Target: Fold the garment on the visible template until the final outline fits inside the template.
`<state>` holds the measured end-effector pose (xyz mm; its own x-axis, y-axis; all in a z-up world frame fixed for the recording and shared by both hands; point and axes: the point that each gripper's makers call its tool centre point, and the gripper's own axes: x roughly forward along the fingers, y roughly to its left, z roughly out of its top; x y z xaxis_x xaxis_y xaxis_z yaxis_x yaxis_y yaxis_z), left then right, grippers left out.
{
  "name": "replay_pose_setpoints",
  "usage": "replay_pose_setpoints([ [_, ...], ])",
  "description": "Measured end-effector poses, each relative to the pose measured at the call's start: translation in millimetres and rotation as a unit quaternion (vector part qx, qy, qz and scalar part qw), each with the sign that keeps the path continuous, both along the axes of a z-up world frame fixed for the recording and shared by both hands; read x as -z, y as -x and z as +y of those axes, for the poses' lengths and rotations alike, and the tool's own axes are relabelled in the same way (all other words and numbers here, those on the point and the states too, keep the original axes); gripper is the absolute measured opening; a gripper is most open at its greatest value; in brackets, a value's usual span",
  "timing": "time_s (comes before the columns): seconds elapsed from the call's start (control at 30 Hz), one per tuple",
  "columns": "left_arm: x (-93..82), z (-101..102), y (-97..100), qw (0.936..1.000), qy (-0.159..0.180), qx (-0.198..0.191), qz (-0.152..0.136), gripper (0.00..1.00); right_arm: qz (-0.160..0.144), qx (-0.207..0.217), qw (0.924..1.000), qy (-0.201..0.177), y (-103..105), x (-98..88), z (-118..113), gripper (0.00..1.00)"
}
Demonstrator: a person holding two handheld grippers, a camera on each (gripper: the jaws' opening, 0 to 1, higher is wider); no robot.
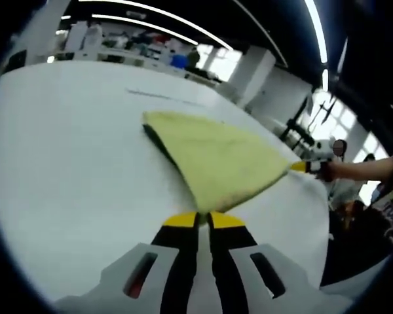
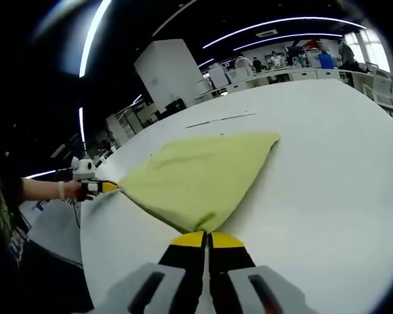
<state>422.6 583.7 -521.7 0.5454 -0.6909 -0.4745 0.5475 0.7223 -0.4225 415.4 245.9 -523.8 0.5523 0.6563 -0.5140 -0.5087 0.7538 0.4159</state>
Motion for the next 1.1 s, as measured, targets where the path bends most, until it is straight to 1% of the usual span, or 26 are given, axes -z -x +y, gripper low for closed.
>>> replay_pose_setpoints([
  [0.07, -2.1, -1, 1.1, 0.9999, -0.003, 0.008, -0.009, 0.02, 0.000, -0.002, 1.0000, 0.000, 1, -2.6, -3, 0.00],
  [0.1, -3.5, 0, 0.6, 0.9997, -0.008, 0.012, -0.019, 0.01, 0.001, -0.002, 1.0000, 0.000, 1, -3.7, -4, 0.00],
  [0.2, -3.0, 2, 0.2, 0.9998, -0.010, 0.006, -0.014, 0.00, -0.001, -0.007, 1.0000, 0.005, 1, -6.1, -11, 0.00],
  [0.27, -2.9, 4, -0.8, 0.9998, -0.011, 0.003, -0.015, 0.00, 0.001, -0.012, 0.9999, 0.005, 3, -7.9, -14, 0.00],
  [0.43, -2.3, 3, 1.4, 0.9999, -0.009, 0.002, -0.008, 0.00, -0.004, -0.032, 0.9993, 0.018, 8, -8.6, -16, 0.00],
  [0.57, -3.4, 3, 5.3, 0.9999, -0.011, 0.005, -0.006, 0.00, -0.001, -0.039, 0.9990, 0.020, 12, -9.1, -16, 0.00],
  [0.6, -3.7, 3, 6.2, 0.9999, -0.010, 0.003, -0.005, 0.00, 0.004, -0.043, 0.9989, 0.019, 16, -8.5, -16, 0.00],
  [0.83, -2.7, 5, 29.3, 0.9999, -0.012, 0.009, 0.006, 0.00, 0.009, -0.055, 0.9982, 0.022, 36, -7.0, -17, 0.00],
  [0.9, -2.5, 4, 40.8, 0.9997, -0.009, 0.013, 0.017, 0.00, 0.013, -0.057, 0.9981, 0.020, 43, -6.0, -17, 0.00],
  [1.1, -3.5, 3, 63.6, 0.9992, -0.013, 0.025, 0.028, 0.00, 0.018, -0.059, 0.9980, 0.012, 65, -5.8, -19, 0.00],
])
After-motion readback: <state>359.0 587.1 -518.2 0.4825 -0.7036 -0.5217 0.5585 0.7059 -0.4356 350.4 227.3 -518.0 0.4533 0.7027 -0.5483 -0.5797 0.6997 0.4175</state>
